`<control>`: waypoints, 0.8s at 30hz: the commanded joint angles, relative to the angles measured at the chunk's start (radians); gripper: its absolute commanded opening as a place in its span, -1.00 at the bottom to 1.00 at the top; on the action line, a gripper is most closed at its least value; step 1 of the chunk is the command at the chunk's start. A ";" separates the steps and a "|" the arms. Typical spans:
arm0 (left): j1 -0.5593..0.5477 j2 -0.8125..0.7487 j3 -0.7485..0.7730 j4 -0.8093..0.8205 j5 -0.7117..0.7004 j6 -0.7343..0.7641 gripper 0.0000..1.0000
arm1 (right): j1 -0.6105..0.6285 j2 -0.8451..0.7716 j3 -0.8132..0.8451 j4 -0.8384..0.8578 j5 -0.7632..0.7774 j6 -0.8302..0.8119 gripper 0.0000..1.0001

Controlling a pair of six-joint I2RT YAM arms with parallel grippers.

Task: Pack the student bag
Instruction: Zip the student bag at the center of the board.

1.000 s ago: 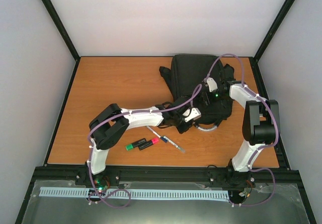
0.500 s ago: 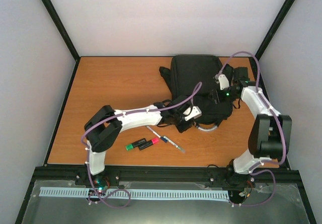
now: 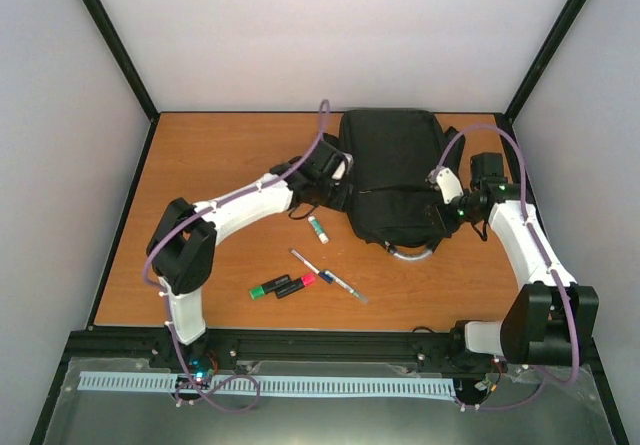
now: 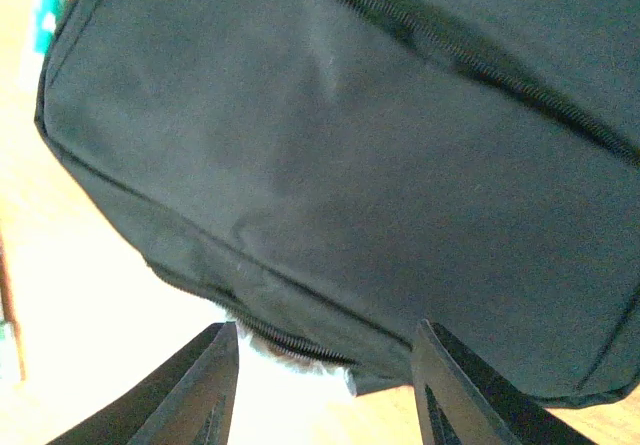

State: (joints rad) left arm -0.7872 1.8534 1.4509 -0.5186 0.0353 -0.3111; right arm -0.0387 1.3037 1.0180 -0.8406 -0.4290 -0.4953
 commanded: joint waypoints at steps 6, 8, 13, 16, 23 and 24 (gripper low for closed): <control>0.037 0.127 0.121 -0.015 0.098 -0.268 0.11 | 0.008 -0.005 -0.074 -0.075 -0.044 -0.100 -0.02; 0.036 0.157 0.135 -0.017 0.131 -0.291 0.10 | 0.008 0.000 -0.077 -0.090 -0.070 -0.118 -0.03; 0.023 0.199 0.150 0.012 0.209 -0.306 0.01 | 0.009 0.008 -0.082 -0.096 -0.077 -0.137 -0.05; 0.001 0.217 0.163 0.052 0.258 -0.309 -0.02 | 0.008 0.022 -0.084 -0.097 -0.052 -0.152 -0.05; -0.067 0.280 0.256 0.077 0.298 -0.311 -0.05 | 0.007 0.014 -0.111 -0.100 0.074 -0.204 -0.06; -0.073 0.292 0.272 0.077 0.301 -0.313 -0.05 | 0.004 0.007 -0.119 -0.099 0.094 -0.208 -0.06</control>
State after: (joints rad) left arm -0.8188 2.1078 1.6398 -0.4934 0.2722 -0.6064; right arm -0.0330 1.3293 0.9283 -0.9295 -0.4229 -0.6590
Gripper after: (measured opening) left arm 0.476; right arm 0.470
